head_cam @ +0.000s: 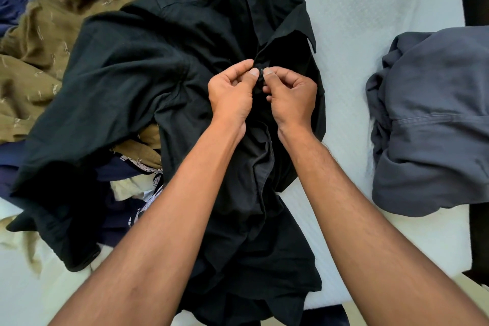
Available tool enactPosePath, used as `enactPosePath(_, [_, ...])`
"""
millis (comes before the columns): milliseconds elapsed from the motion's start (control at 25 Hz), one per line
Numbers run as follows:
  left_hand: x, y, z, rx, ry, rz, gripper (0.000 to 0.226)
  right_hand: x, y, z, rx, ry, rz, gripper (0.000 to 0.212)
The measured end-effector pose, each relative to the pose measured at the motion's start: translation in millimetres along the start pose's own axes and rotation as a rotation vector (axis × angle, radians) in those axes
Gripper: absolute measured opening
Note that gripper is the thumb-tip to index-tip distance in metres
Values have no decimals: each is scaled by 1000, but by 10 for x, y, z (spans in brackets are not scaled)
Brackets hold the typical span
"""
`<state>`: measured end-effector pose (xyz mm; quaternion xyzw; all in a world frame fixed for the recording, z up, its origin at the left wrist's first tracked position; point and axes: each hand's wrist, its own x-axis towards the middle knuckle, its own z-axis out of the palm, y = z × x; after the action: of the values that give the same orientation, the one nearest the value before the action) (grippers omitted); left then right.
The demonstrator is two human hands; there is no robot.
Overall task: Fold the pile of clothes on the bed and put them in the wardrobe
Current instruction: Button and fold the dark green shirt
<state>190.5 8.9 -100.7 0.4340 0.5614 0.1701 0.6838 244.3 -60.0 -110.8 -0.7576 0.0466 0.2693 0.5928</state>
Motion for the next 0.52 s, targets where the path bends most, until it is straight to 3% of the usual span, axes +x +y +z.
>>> enactPosePath(120, [-5, 34, 13, 47, 8, 65, 22, -26, -18, -10, 14, 17, -7, 7])
enactPosePath(320, [-55, 89, 71, 147, -17, 153, 27, -89, -56, -45, -85, 115, -188, 14])
enactPosePath(520, [-58, 119, 65, 123, -81, 146, 34, -164, -12, -117, -157, 69, -231, 20])
